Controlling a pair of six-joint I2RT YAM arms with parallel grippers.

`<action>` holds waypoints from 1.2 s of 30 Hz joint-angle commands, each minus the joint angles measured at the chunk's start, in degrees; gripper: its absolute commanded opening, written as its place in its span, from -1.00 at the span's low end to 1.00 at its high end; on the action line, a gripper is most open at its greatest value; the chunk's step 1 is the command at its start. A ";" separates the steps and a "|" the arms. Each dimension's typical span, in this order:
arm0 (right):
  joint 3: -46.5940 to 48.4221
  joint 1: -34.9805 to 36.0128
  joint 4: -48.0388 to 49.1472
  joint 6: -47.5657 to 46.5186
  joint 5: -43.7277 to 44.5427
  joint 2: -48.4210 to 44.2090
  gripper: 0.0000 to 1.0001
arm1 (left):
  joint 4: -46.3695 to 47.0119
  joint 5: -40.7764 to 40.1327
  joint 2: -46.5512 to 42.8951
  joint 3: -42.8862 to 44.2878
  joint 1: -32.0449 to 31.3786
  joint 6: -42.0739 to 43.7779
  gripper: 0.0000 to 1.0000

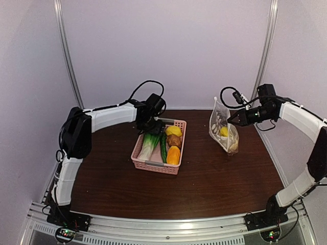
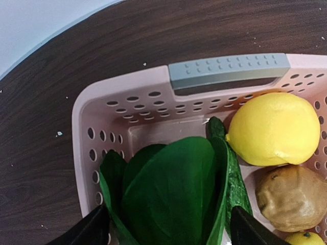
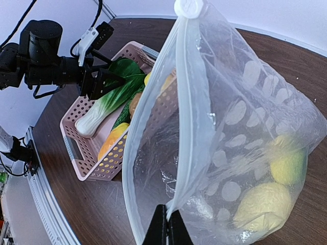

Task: Place the food in the zip-top bag and seal the zipper
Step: Pick up the fake vegetable from the bin, then place the fake vegetable in the zipper food storage bag.

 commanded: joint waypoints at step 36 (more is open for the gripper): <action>7.21 0.65 -7.75 1.13 4.66 -0.64 -1.00 | 40.53 26.86 -37.06 -25.25 -0.84 2.17 -1.00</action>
